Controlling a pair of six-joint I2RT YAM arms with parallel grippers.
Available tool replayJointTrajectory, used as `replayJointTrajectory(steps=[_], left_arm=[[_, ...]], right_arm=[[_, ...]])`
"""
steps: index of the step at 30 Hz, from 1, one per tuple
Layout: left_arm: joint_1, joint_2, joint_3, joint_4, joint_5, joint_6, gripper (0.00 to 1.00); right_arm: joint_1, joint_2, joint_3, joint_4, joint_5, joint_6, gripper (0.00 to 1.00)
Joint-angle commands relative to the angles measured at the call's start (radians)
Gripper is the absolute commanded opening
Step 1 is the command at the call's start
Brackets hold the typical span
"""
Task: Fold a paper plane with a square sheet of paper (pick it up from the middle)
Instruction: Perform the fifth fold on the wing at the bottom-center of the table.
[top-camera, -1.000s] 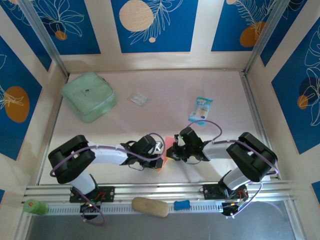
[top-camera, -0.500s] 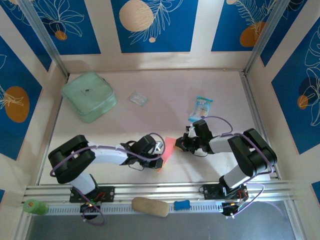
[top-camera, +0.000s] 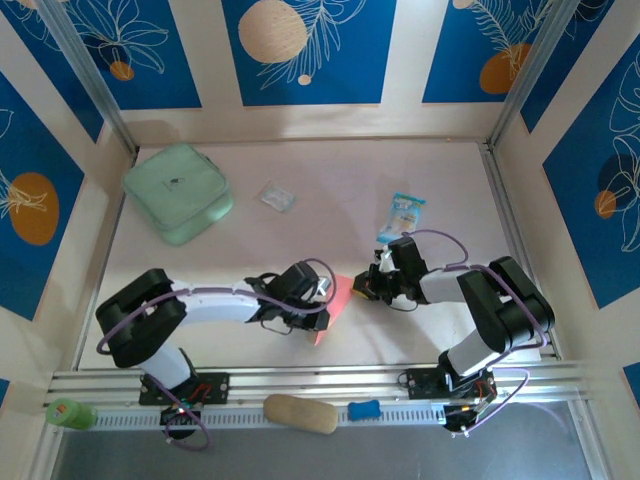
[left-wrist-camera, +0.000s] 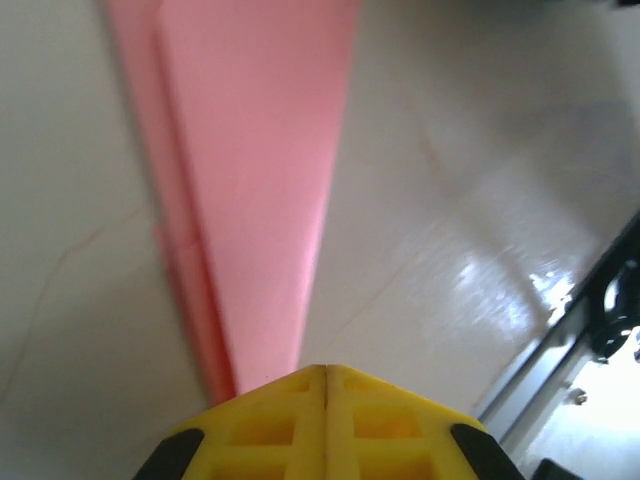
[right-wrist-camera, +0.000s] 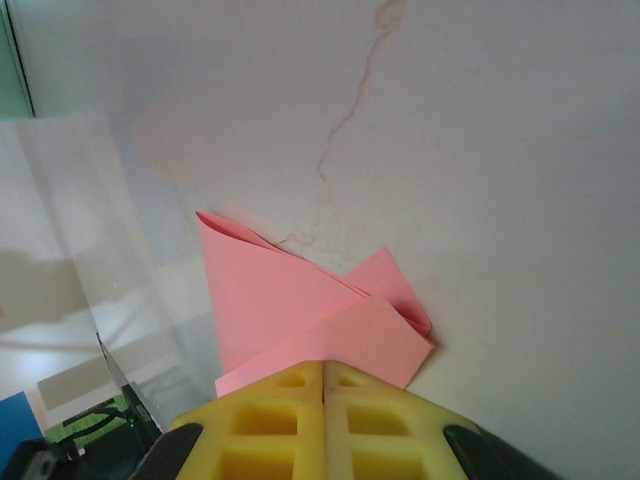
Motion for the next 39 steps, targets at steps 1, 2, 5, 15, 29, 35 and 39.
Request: replayJointTrajectory(steps=[1,2,5,15,29,35,39], left_arm=[[0.010,0.014,0.077,-0.042,0.010,0.058,0.07],[0.011,0.036,0.095,-0.041,0.022,0.067,0.07],[0.018,0.104,0.124,-0.017,0.045,0.075,0.07],[0.029,0.185,0.006,0.074,0.099,0.027,0.07],[0.030,-0.019,-0.029,0.059,0.037,-0.021,0.08],[0.070,-0.149,-0.054,-0.030,-0.066,-0.001,0.10],[0.124,-0.147,-0.079,-0.030,-0.053,-0.005,0.13]], right_arm=[[0.005,0.020,0.015,-0.067,0.020,-0.019,0.02],[0.006,0.020,0.016,-0.068,0.019,-0.019,0.02],[0.010,0.021,0.014,-0.068,0.021,-0.017,0.02],[0.020,0.022,-0.002,-0.066,0.027,-0.013,0.02],[0.022,-0.011,0.049,-0.121,-0.007,-0.049,0.04],[0.025,-0.121,0.079,-0.215,-0.017,-0.091,0.11],[0.033,-0.212,0.066,-0.274,0.010,-0.079,0.19]])
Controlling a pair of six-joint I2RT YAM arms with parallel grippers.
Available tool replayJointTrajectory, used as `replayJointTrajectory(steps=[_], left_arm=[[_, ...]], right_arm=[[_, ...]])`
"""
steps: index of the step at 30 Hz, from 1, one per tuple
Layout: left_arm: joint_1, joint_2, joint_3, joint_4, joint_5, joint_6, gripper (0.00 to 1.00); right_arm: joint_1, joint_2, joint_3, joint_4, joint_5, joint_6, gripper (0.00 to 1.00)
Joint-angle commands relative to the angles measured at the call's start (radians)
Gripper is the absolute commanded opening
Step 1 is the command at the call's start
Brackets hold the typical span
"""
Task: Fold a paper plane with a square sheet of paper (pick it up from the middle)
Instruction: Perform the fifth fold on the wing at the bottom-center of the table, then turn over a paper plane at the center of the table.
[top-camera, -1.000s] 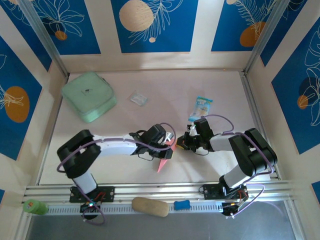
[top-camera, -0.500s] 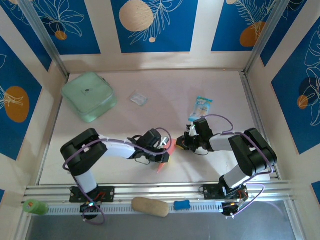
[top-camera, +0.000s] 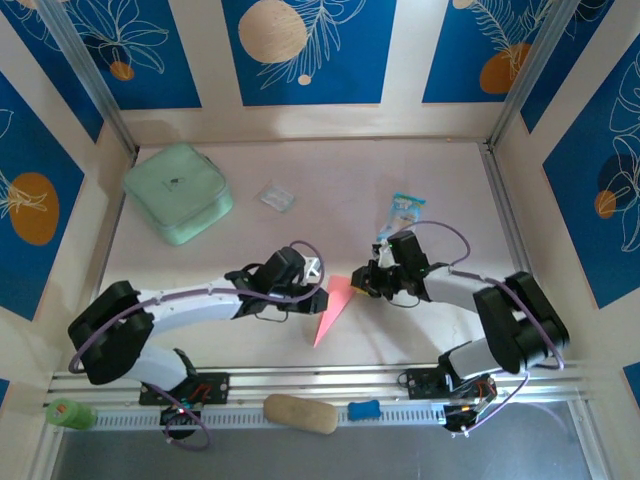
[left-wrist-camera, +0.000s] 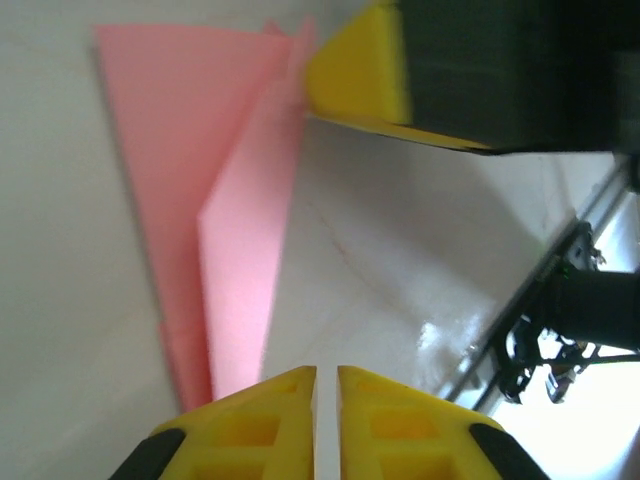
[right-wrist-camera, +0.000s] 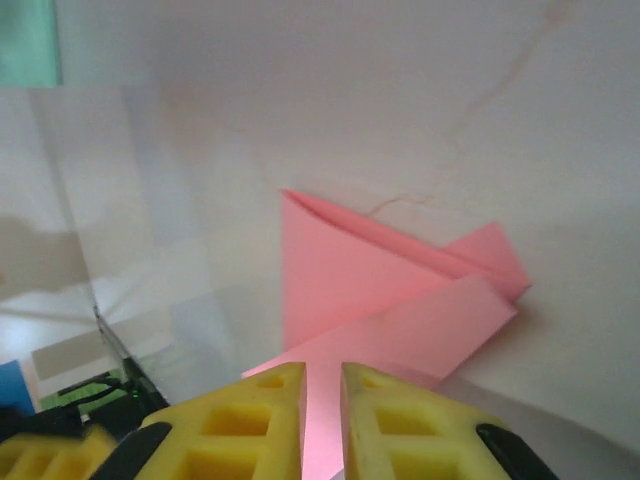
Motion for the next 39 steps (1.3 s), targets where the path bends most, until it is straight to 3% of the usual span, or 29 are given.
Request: replayJointTrajectory(steps=[1,6,17,27,39], left_arm=[[0.041,0.011,-0.035,-0.058,-0.017,0.009,0.15],[0.065,0.058,-0.030,-0.048,0.011,0.014,0.19],[0.070,0.145,-0.030,0.008,0.078,0.018,0.20],[0.070,0.185,-0.036,0.081,0.147,0.015,0.26],[0.069,0.236,-0.030,0.095,0.193,0.014,0.24]], right_arm=[[0.016,-0.077,-0.001,-0.088,0.009,-0.005,0.21],[0.088,-0.148,-0.058,-0.089,0.047,0.054,0.29],[0.210,-0.129,-0.095,-0.051,0.089,0.126,0.29],[0.227,-0.104,-0.107,-0.055,0.101,0.151,0.29],[0.246,-0.058,-0.106,-0.020,0.074,0.152,0.22]])
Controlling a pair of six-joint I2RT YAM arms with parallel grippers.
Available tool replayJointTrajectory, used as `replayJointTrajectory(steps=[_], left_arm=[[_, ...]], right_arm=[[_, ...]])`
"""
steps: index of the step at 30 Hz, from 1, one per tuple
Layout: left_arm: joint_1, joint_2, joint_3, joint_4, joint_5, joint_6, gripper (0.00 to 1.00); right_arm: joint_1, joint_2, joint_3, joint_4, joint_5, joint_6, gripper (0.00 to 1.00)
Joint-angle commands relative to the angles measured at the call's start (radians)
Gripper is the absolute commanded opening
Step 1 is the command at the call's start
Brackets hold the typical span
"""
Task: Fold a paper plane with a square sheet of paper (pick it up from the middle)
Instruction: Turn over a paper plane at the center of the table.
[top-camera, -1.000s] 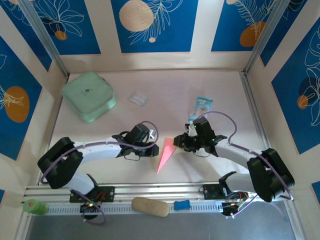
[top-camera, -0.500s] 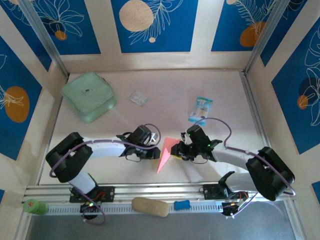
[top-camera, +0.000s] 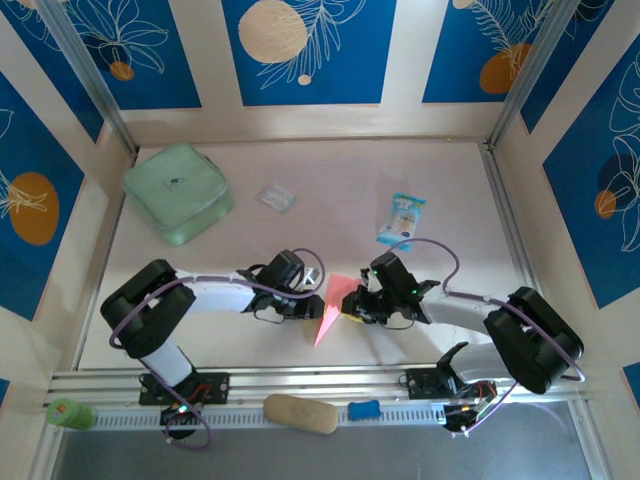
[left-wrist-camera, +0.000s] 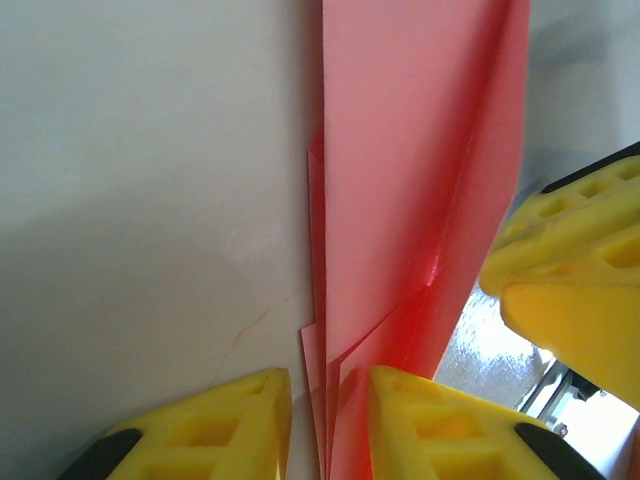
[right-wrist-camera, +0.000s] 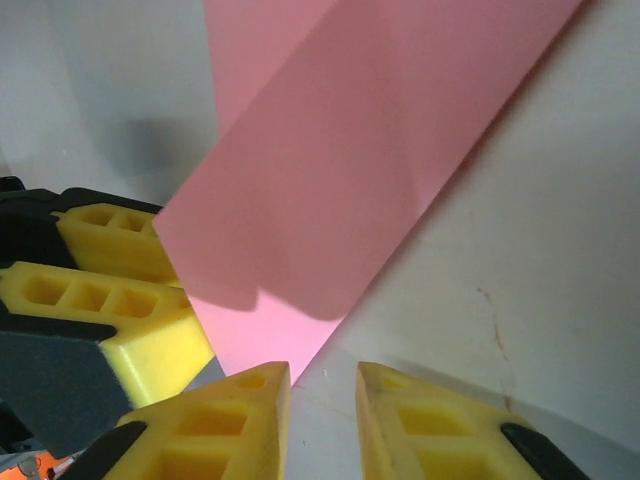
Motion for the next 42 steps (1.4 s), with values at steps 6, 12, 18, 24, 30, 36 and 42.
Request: replayJointTrajectory(steps=[6,12,18,24,30,36,42], left_arm=[[0.002,0.030,0.001,0.032,0.077,0.011,0.21],[0.002,0.037,0.009,0.039,0.102,0.016,0.22],[-0.002,0.061,0.006,0.068,0.120,0.005,0.25],[-0.004,0.064,0.003,0.116,0.149,-0.019,0.24],[-0.004,0.064,0.005,0.130,0.158,-0.027,0.20],[-0.012,0.074,0.009,0.120,0.153,-0.022,0.20],[-0.025,0.076,0.035,0.045,0.116,0.013,0.14]], right_arm=[[0.017,0.044,-0.005,0.038,-0.033,0.013,0.17],[0.024,0.059,-0.003,0.052,-0.041,0.014,0.16],[0.025,0.080,-0.003,0.070,-0.057,0.016,0.16],[0.027,0.088,-0.009,0.090,-0.066,0.022,0.15],[0.027,0.086,-0.020,0.104,-0.066,0.029,0.13],[0.027,0.086,-0.029,0.118,-0.069,0.036,0.13],[0.027,0.079,-0.029,0.118,-0.068,0.036,0.13]])
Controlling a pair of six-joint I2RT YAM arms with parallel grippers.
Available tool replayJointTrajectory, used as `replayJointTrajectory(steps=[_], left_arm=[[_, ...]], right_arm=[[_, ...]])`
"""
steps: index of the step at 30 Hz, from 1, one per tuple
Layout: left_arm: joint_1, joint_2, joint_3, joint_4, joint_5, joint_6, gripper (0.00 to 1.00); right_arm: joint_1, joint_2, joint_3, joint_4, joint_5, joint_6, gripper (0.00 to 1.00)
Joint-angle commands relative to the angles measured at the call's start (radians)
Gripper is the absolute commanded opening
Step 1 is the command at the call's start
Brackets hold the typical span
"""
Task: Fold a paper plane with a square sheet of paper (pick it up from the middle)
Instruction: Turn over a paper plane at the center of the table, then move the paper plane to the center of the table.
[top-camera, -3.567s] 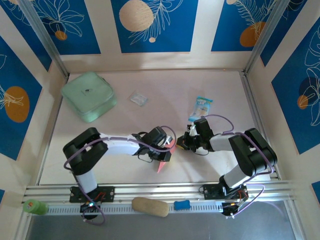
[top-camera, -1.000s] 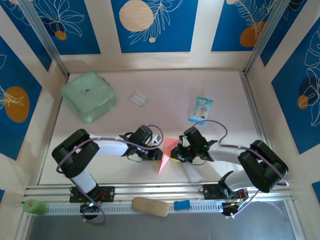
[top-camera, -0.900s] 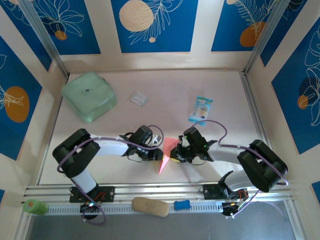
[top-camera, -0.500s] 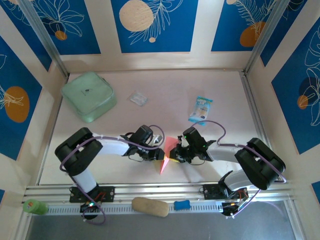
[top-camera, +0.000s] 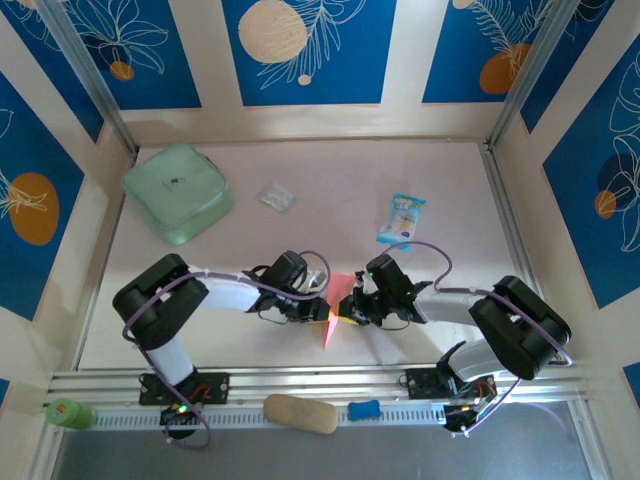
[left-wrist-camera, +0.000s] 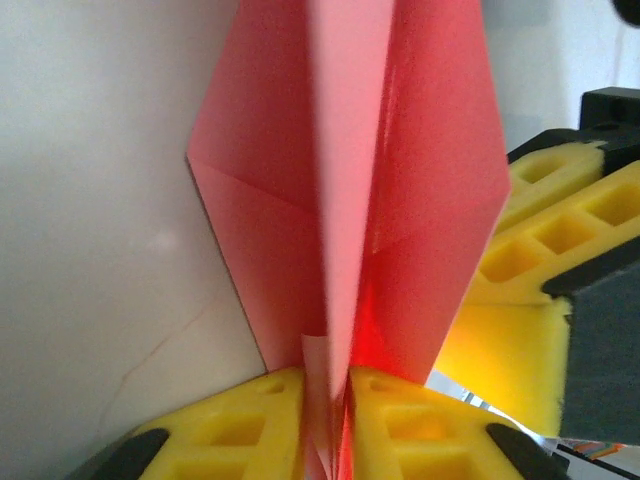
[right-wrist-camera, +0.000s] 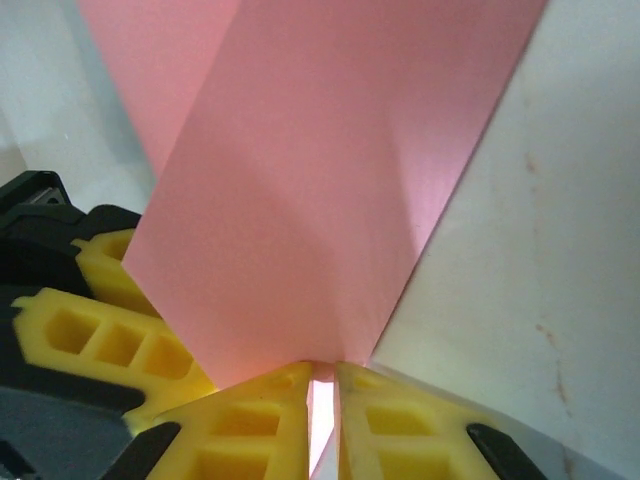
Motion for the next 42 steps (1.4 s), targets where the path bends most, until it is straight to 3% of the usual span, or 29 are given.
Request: replayJointTrajectory(steps=[1,7,12,19,23,42], left_arm=[[-0.014,-0.002,0.033,-0.064,-0.025,0.033,0.13],[-0.015,-0.064,0.043,-0.103,-0.067,0.040,0.09],[-0.016,-0.141,0.065,-0.232,-0.181,0.071,0.05],[-0.017,-0.287,0.122,-0.574,-0.568,0.093,0.03],[-0.017,-0.303,0.148,-0.676,-0.671,0.110,0.03],[-0.018,-0.205,0.137,-0.666,-0.647,0.094,0.08]], right_arm=[[0.006,-0.006,-0.018,0.003,-0.020,0.010,0.13],[0.005,-0.024,-0.021,-0.009,-0.015,0.009,0.13],[0.003,-0.051,-0.013,-0.040,-0.003,0.003,0.13],[0.002,-0.082,0.000,-0.094,0.030,-0.002,0.13],[0.005,-0.080,0.011,-0.098,0.034,0.000,0.13],[0.026,-0.111,0.067,-0.152,0.046,-0.004,0.14]])
